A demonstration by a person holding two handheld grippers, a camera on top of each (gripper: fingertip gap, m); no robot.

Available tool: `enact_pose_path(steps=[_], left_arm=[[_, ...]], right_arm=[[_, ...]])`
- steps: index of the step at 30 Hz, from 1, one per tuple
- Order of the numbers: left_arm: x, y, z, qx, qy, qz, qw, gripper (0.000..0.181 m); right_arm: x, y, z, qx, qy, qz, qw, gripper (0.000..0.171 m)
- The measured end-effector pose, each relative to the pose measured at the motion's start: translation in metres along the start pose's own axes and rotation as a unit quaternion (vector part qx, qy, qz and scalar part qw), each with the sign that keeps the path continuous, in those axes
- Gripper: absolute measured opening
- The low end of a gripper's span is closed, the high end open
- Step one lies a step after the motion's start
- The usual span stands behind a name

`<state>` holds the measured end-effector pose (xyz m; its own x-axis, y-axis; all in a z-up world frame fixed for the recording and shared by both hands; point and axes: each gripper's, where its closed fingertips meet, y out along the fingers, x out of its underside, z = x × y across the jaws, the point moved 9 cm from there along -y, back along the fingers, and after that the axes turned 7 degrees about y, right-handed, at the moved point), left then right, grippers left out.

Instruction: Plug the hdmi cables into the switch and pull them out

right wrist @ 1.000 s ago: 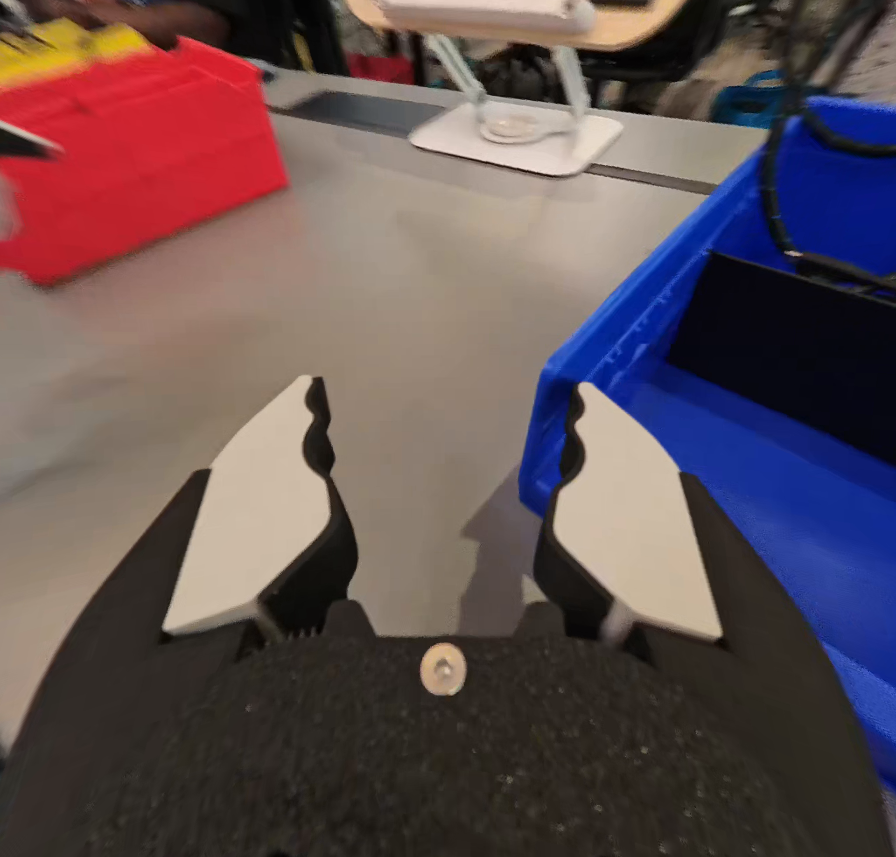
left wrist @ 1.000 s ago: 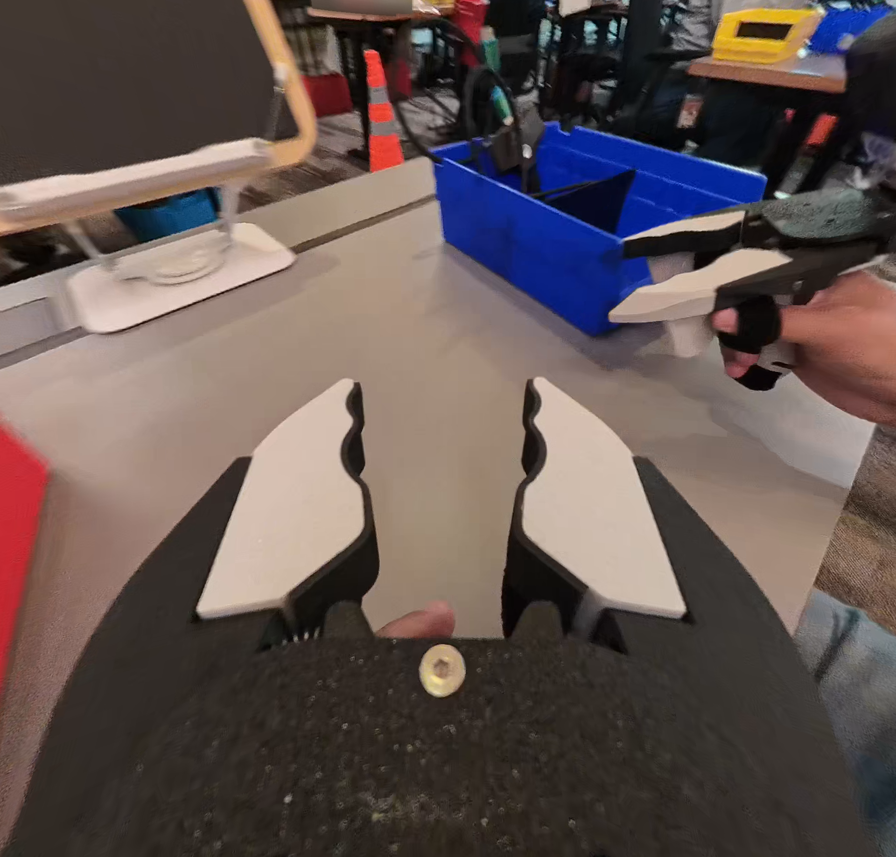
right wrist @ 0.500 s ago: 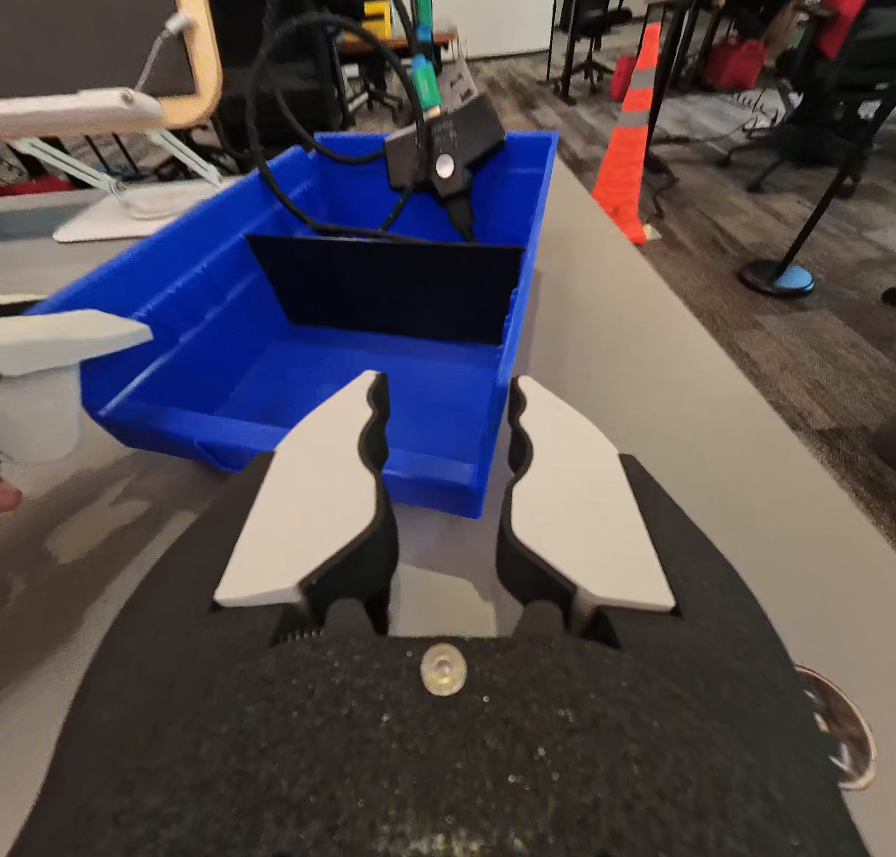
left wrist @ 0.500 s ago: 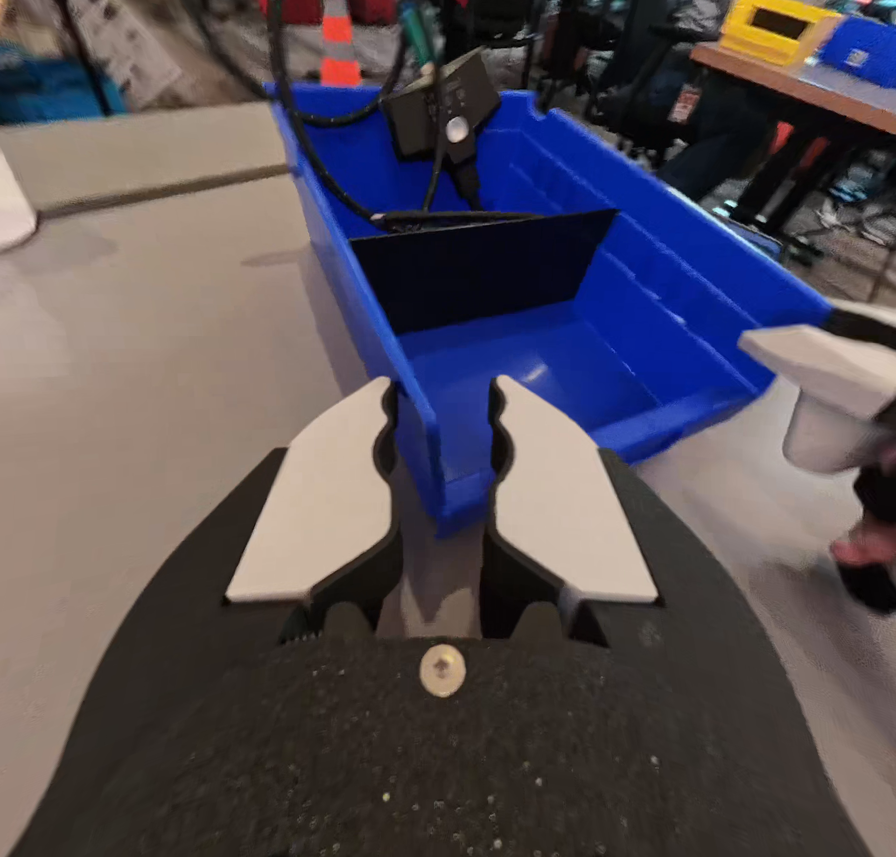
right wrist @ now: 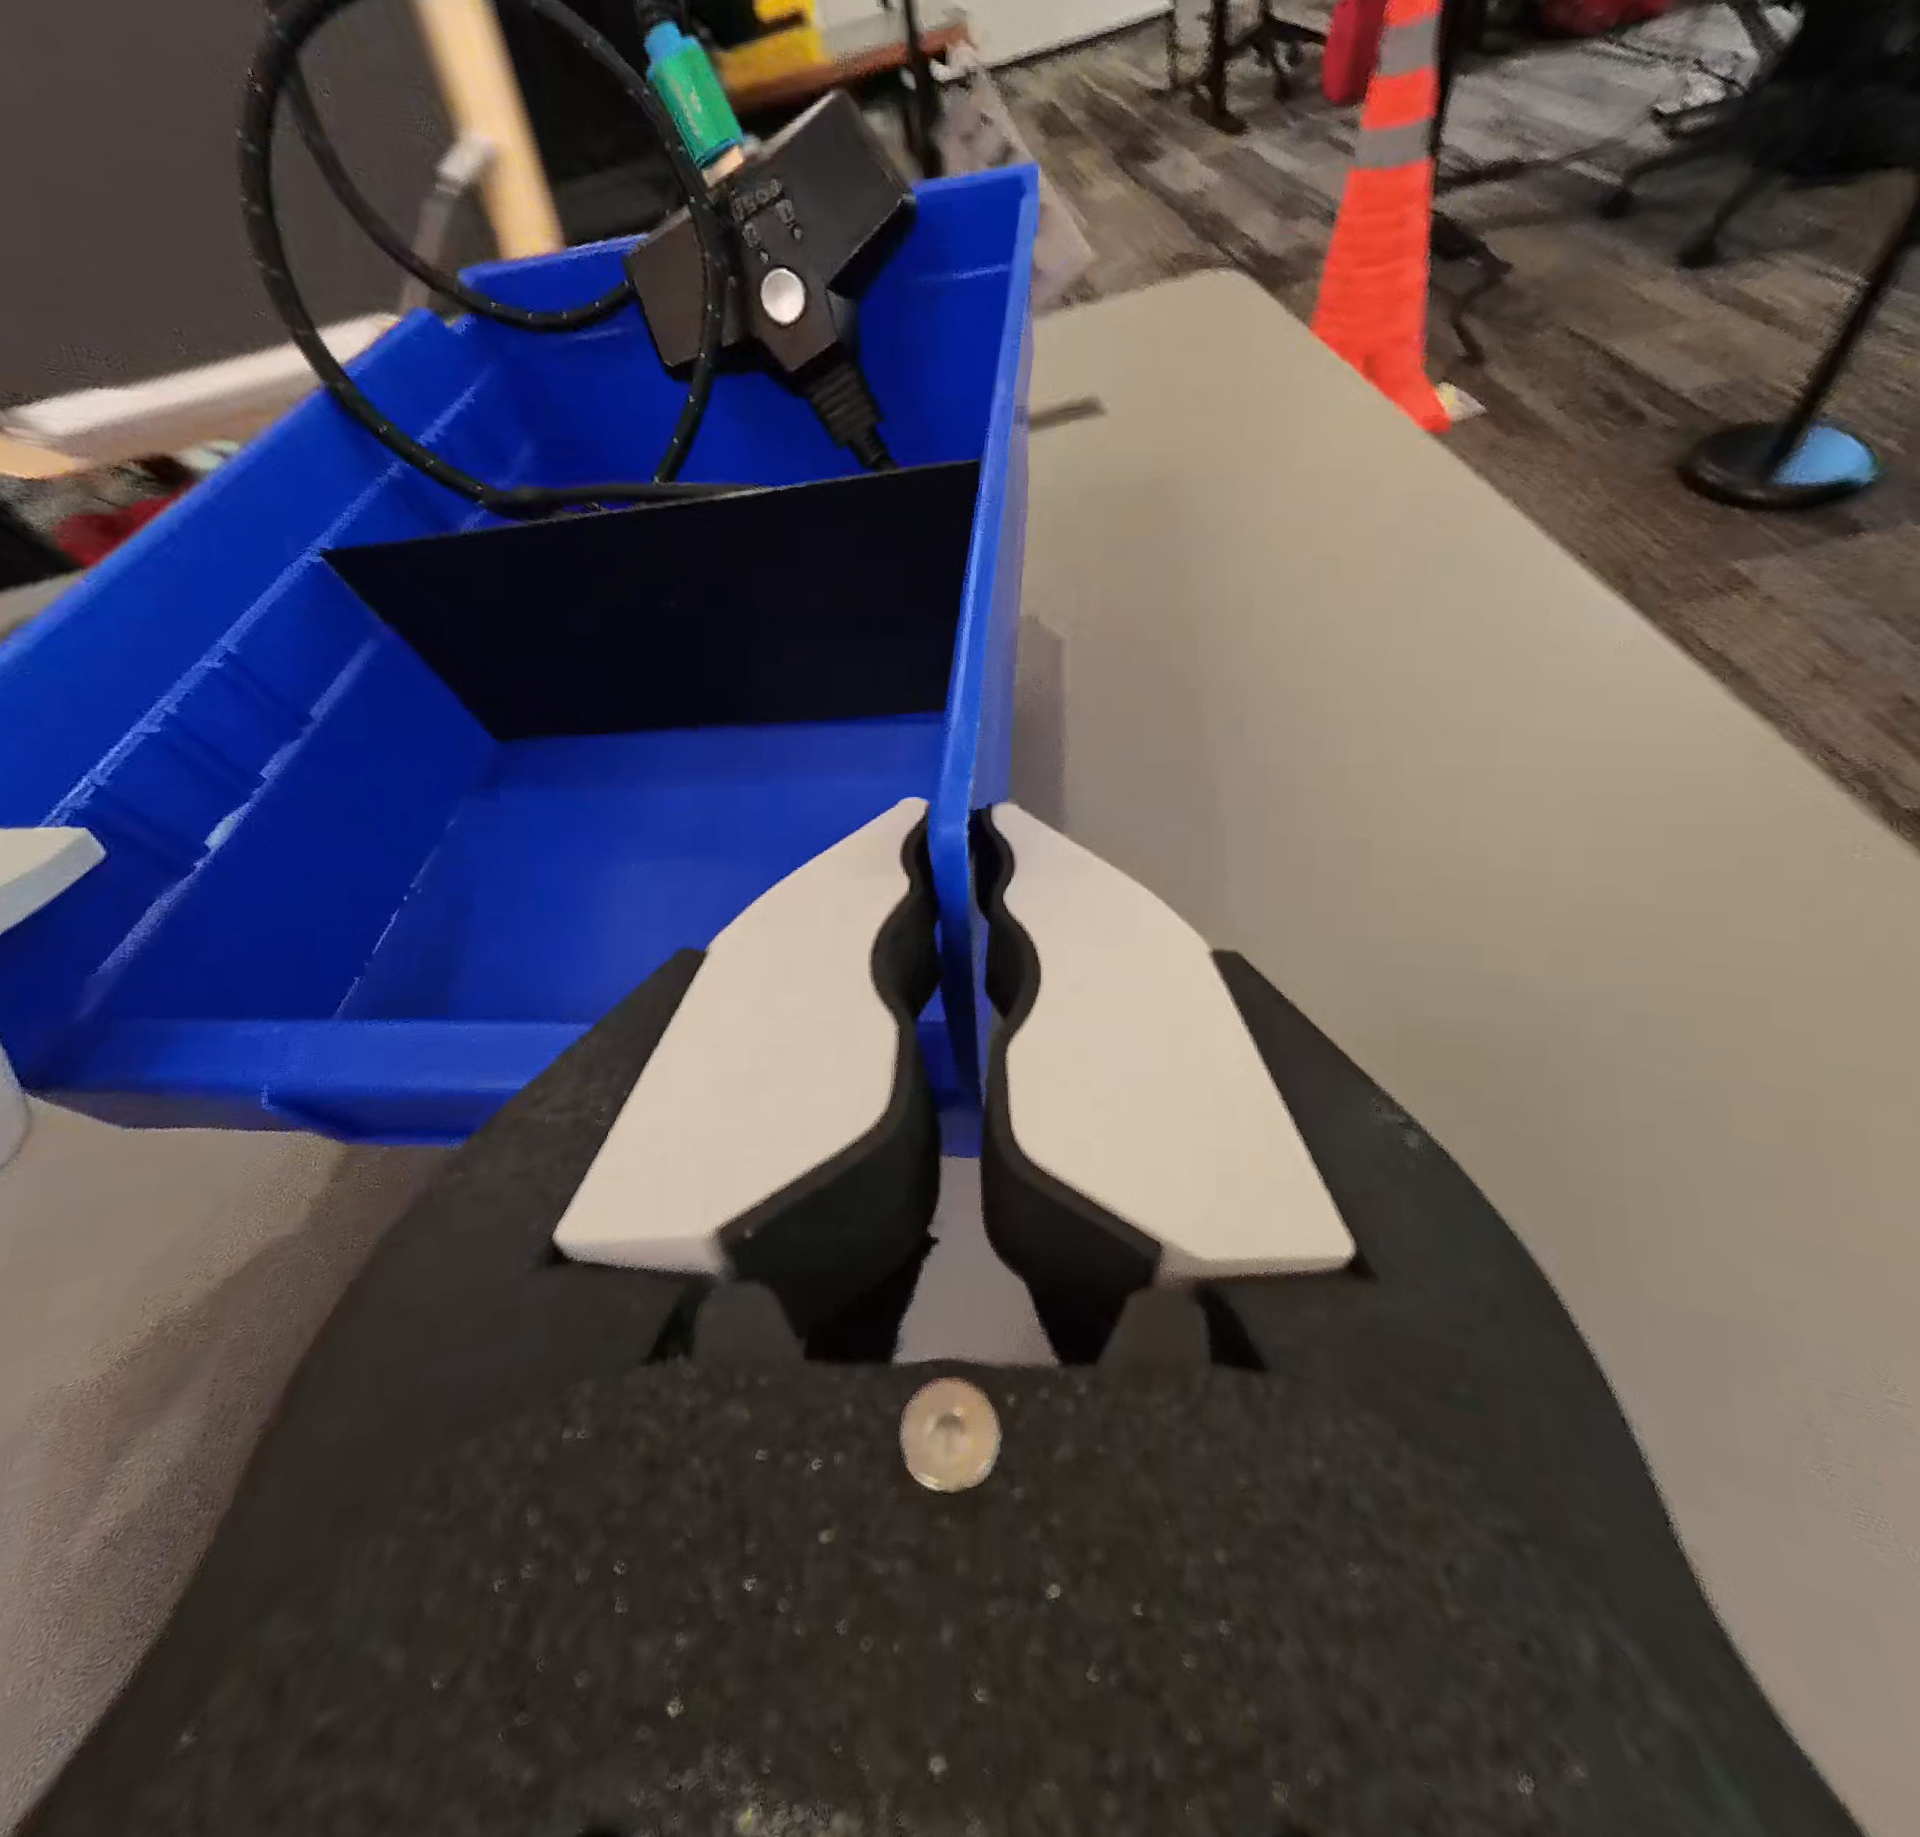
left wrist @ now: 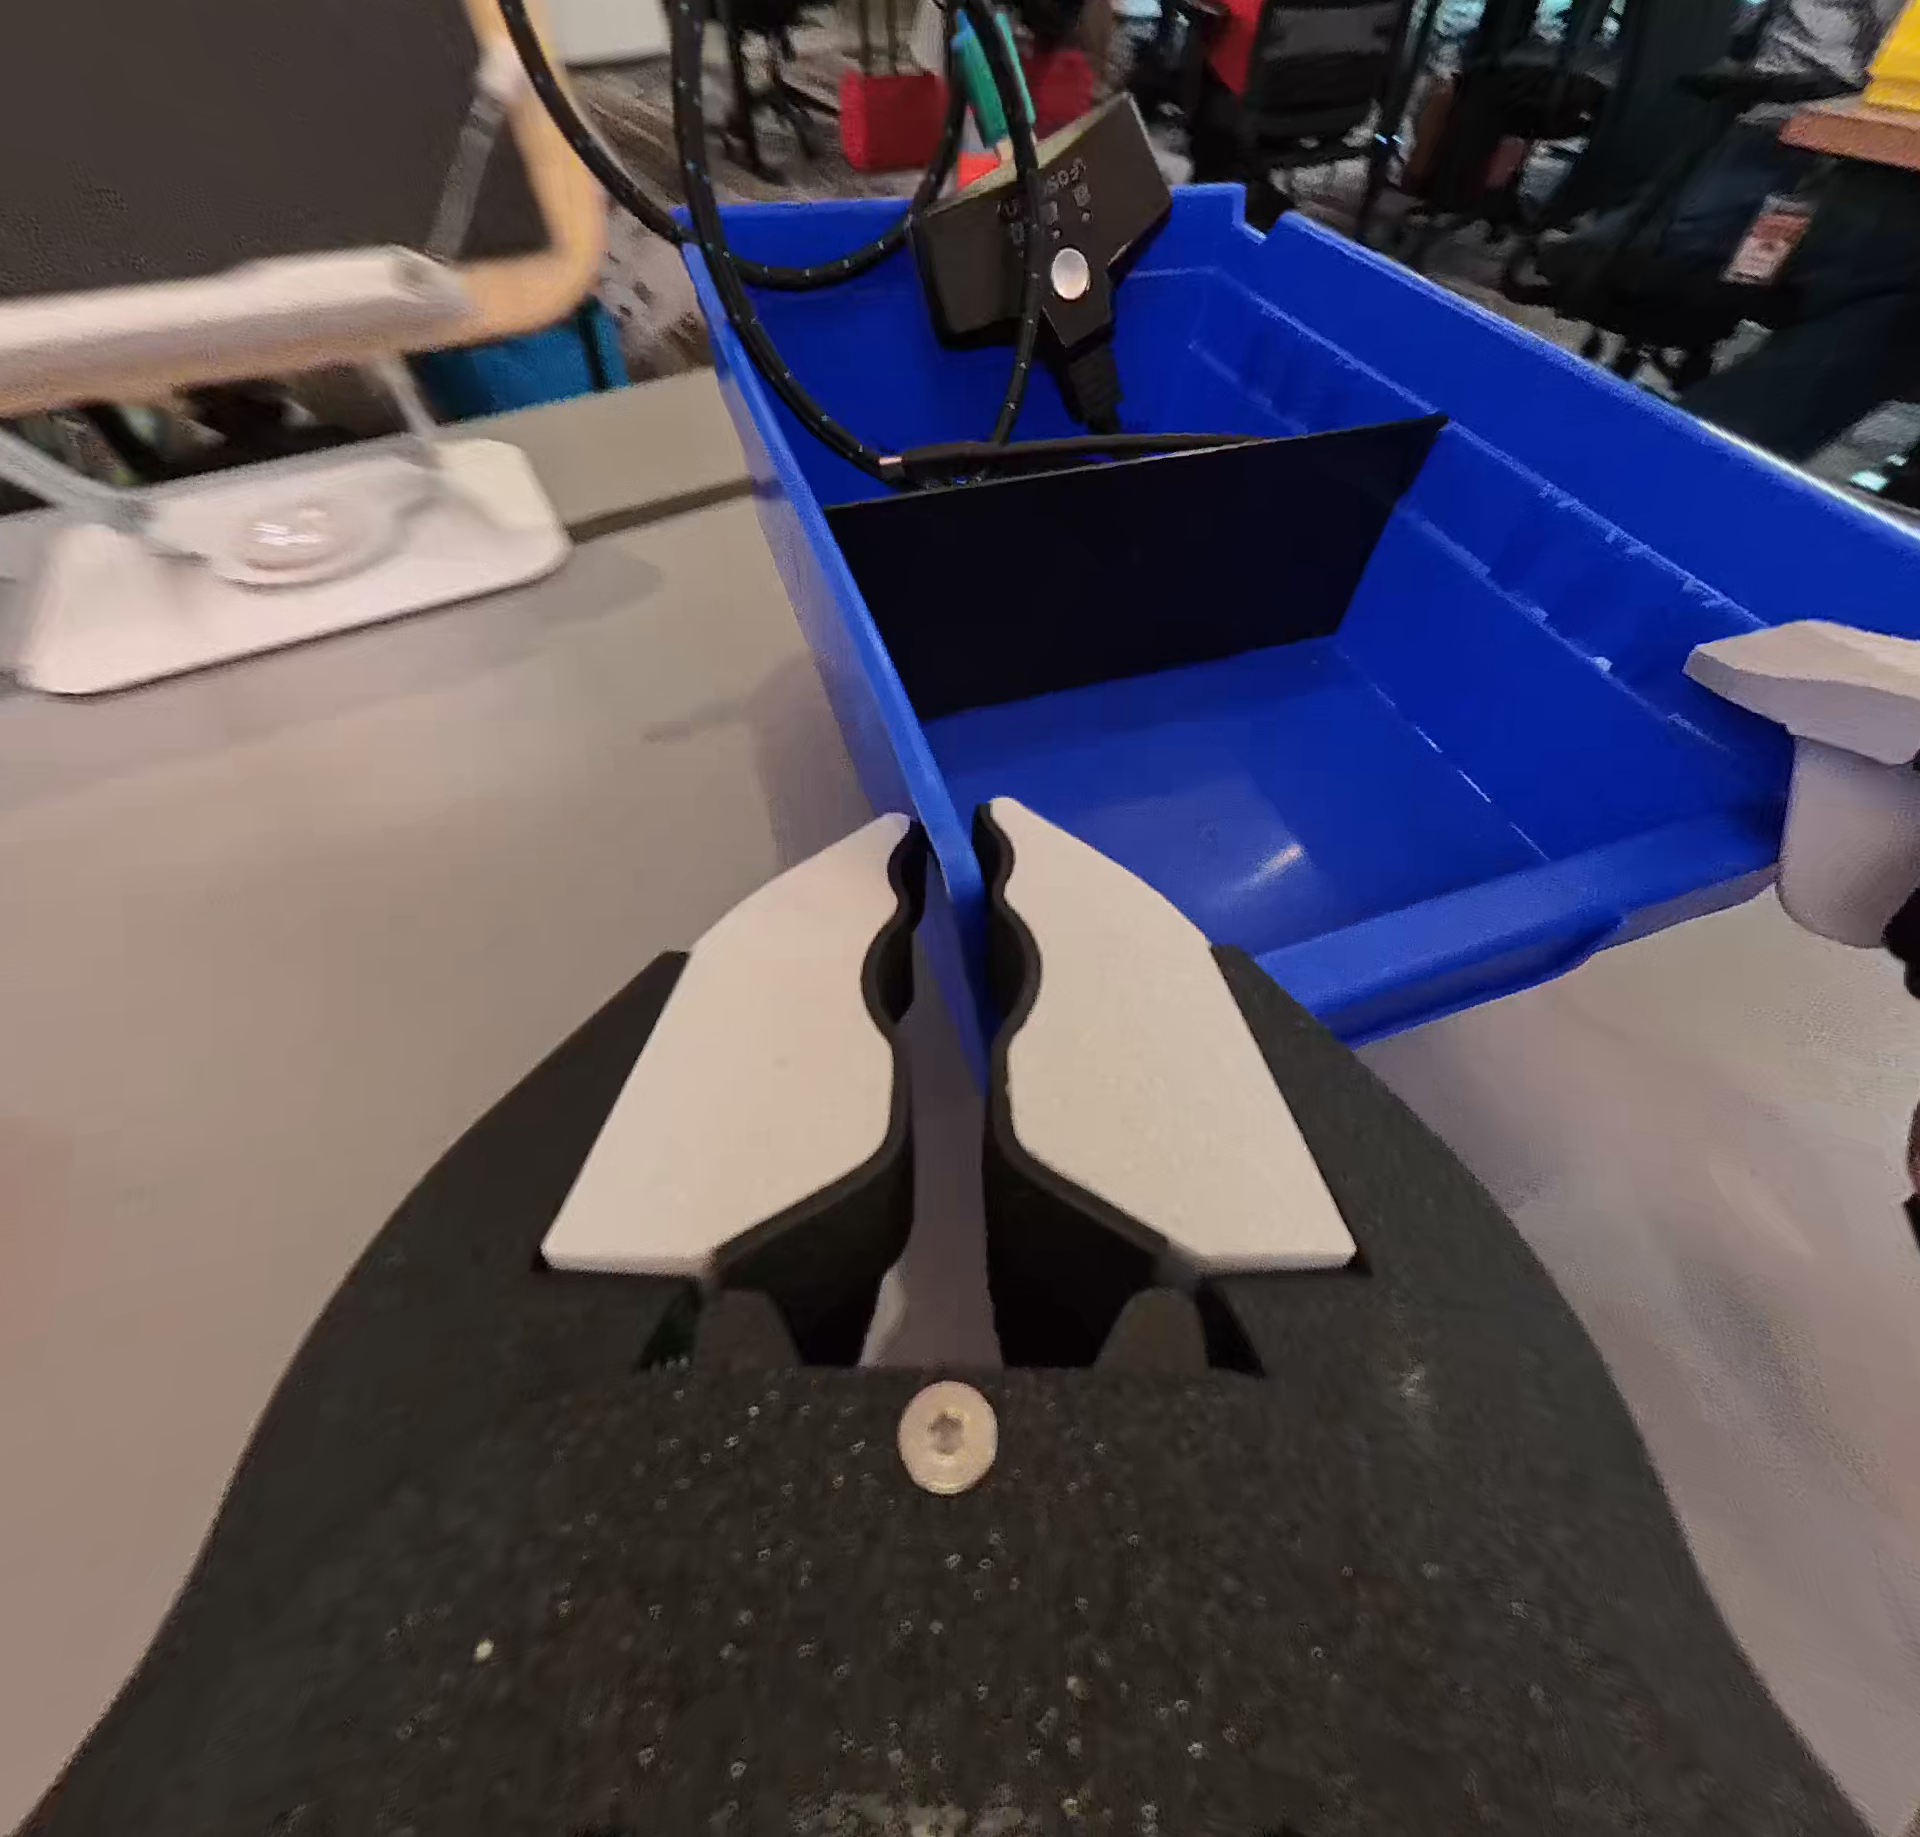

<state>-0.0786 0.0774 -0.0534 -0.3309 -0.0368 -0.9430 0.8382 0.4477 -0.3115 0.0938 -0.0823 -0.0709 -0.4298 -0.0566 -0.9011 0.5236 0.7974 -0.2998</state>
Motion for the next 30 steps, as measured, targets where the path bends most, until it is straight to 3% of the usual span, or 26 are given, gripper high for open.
enact_pose_path(steps=[7, 15, 18, 21, 23, 26, 28, 30], left_arm=[[0.032, -0.073, -0.077, -0.101, -0.001, -0.009, 0.995, 0.007], [0.075, -0.093, -0.109, -0.127, -0.029, -0.041, 0.991, 0.007], [0.077, -0.09, -0.115, -0.102, -0.056, -0.063, 0.991, 0.009], [0.084, -0.087, -0.122, -0.025, -0.122, -0.076, 0.989, 0.017], [0.086, -0.09, -0.126, 0.045, -0.175, -0.046, 0.982, 0.033], [0.089, -0.108, -0.141, 0.101, -0.222, 0.028, 0.969, 0.032], [0.084, -0.135, -0.162, 0.053, -0.223, 0.1, 0.968, 0.024], [0.075, -0.176, -0.189, -0.048, -0.187, 0.18, 0.965, 0.014]], right_arm=[[0.025, 0.012, -0.103, -0.097, -0.04, -0.016, 0.994, 0.004], [0.061, 0.023, -0.145, -0.127, -0.073, -0.043, 0.988, 0.005], [0.067, 0.027, -0.144, -0.13, -0.081, -0.048, 0.987, 0.006], [0.073, 0.033, -0.137, -0.145, -0.066, -0.086, 0.983, 0.007], [0.071, 0.033, -0.132, -0.175, -0.067, -0.083, 0.979, 0.007], [0.065, 0.024, -0.123, -0.213, -0.075, -0.076, 0.971, 0.013], [0.059, 0.015, -0.116, -0.233, -0.091, -0.06, 0.966, 0.013], [0.057, 0.009, -0.109, -0.238, -0.13, -0.041, 0.962, 0.017]])
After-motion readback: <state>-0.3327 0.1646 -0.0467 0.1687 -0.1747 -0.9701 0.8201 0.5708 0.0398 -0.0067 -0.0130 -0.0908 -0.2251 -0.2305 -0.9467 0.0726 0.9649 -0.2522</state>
